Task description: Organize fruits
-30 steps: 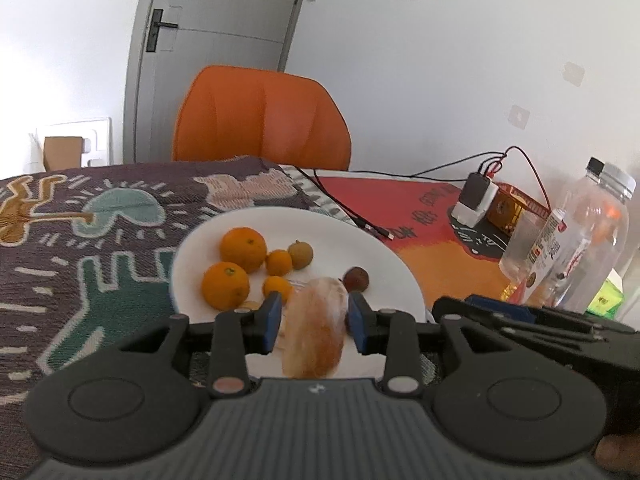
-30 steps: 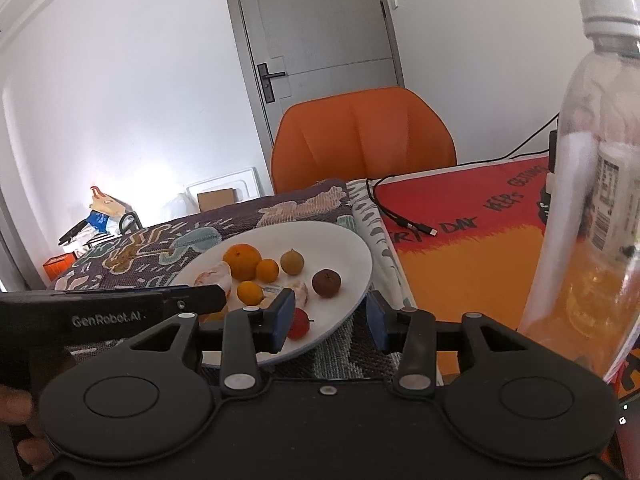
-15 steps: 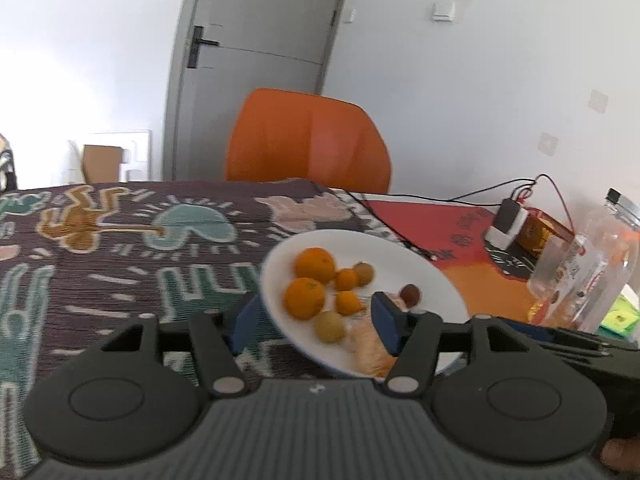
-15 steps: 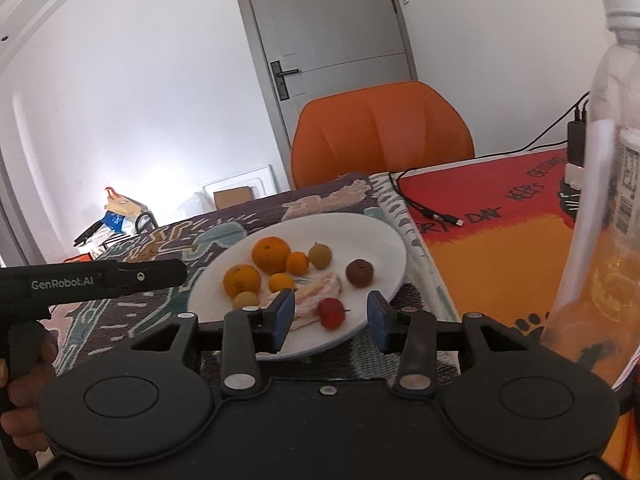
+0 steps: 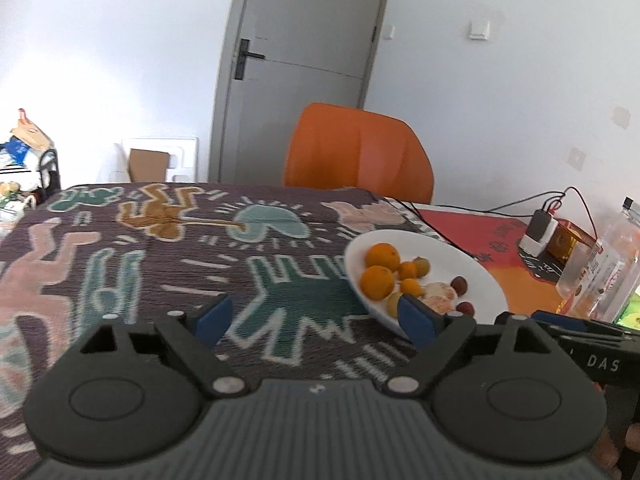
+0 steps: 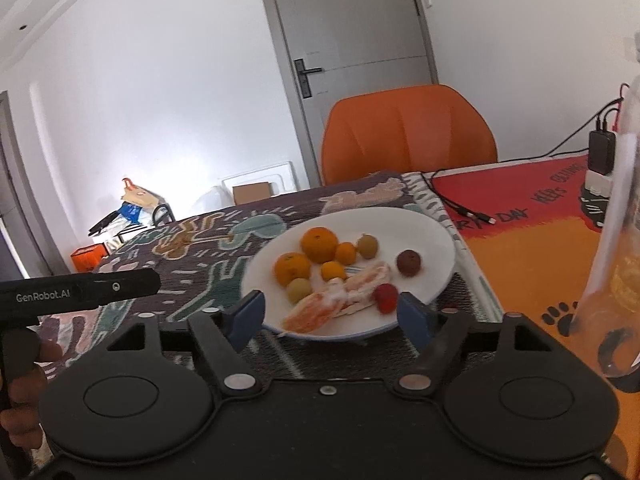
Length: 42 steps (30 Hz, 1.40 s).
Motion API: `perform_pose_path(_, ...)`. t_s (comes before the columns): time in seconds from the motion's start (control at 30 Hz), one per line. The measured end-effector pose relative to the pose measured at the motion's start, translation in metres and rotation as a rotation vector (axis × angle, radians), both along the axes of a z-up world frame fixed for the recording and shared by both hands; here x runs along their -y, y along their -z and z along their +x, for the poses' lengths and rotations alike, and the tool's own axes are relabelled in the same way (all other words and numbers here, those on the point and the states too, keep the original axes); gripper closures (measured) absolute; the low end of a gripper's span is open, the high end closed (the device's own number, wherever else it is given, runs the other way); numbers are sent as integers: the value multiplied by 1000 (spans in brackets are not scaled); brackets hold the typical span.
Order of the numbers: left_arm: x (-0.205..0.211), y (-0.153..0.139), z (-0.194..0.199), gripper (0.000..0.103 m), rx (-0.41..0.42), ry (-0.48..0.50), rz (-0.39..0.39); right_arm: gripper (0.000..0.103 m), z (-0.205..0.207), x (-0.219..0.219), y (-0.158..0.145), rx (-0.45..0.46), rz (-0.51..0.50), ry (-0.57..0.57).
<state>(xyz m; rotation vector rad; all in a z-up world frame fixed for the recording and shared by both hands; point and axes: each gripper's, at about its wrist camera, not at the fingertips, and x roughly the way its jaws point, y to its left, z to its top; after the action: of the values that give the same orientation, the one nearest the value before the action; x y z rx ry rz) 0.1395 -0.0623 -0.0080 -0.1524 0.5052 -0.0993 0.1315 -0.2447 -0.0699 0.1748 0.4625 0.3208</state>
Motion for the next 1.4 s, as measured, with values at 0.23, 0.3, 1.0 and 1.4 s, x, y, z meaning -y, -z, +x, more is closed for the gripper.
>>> perform_pose_path(0.23, -23, -8, -31, 5, 15, -38, 12, 3, -18, -15, -11, 23, -11, -11)
perform_pose_path(0.3, -28, -10, -39, 4, 19, -47, 19, 0, -22, -19, -14, 27, -15, -16)
perform_pose_path(1.0, -49, -33, -111, 0, 25, -97, 89, 0, -72, -45, -38, 1, -14, -89)
perform_pose_path(1.4, -43, -30, -139, 0, 11, -100, 105, 0, -100, -45, -47, 29, -15, -100)
